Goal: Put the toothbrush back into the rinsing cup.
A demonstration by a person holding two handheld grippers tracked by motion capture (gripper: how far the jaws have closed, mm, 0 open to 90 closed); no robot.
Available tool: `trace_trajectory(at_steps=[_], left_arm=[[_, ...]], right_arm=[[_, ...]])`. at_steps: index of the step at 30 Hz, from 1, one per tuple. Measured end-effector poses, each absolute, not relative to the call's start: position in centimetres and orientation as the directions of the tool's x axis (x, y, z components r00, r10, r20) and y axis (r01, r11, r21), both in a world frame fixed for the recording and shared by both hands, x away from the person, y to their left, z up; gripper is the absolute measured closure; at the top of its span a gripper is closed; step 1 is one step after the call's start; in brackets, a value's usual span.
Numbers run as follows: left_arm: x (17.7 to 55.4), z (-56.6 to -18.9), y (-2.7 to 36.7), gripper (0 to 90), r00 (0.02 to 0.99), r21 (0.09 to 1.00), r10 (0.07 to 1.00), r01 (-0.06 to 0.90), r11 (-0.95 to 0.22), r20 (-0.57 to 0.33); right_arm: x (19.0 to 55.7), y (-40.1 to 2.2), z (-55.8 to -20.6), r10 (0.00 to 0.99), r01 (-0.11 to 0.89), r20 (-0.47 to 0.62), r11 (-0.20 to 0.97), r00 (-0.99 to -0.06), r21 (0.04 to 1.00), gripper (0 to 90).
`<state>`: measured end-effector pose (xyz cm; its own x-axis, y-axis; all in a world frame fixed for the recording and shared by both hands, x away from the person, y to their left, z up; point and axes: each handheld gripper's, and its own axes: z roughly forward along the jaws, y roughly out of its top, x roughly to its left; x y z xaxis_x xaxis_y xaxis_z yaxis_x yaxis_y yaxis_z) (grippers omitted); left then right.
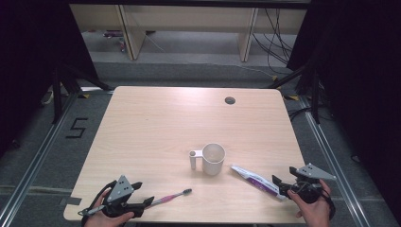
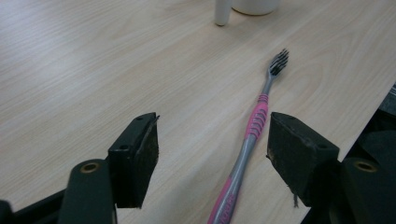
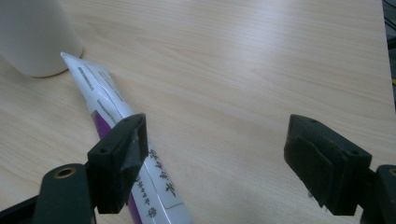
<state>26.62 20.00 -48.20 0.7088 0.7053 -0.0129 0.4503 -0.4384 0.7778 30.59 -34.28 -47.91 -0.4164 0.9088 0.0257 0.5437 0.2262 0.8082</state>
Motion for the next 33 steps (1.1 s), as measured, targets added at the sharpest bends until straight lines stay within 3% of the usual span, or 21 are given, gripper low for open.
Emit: trace_trajectory(at_steps=[7, 8, 17, 33], left_arm=[[26.8, -48.0, 18.7, 43.9, 0.751, 0.747, 0.660, 0.428, -0.508, 0.019], [27.1, -48.0, 18.0, 48.1, 0.772, 0.716, 0.634, 0.414, -0.562, 0.051], [28.1, -48.4, 15.2, 62.5, 0.810, 0.638, 0.584, 0.425, -0.642, 0.048], [29.8, -48.7, 13.3, 73.6, 0.850, 0.524, 0.527, 0.440, -0.729, 0.018]], right_arm=[[30.6, -34.2, -48.0, 0.907, 0.541, 0.026, 0.228, -0.421, 0.810, 22.6], [30.6, -34.2, -48.0, 0.906, 0.541, 0.025, 0.230, -0.422, 0.809, 22.6], [30.6, -34.0, -48.0, 0.900, 0.539, 0.020, 0.243, -0.436, 0.807, 22.7], [30.6, -33.9, -47.9, 0.896, 0.535, 0.024, 0.244, -0.444, 0.809, 23.1]])
